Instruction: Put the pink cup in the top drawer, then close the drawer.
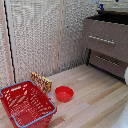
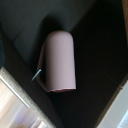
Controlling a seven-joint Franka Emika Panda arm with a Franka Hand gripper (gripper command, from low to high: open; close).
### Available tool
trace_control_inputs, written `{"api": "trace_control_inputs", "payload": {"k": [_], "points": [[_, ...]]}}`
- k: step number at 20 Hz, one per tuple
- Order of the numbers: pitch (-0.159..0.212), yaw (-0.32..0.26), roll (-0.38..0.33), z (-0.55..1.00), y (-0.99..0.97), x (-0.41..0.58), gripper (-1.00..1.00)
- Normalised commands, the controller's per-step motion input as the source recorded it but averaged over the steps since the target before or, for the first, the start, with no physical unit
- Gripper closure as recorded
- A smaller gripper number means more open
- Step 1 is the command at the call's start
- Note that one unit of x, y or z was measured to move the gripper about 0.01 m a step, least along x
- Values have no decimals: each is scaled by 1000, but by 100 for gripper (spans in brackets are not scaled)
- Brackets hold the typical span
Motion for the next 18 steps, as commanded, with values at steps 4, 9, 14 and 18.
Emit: {"api": "trace_control_inputs", "payload": {"k": [4,9,14,18], "points": [[157,75,-363,-134,339,-2,-100],[143,78,-369,-180,338,0,-100],[148,70,-367,-172,357,-1,-100],[153,61,-375,-178,348,-25,-100]]}}
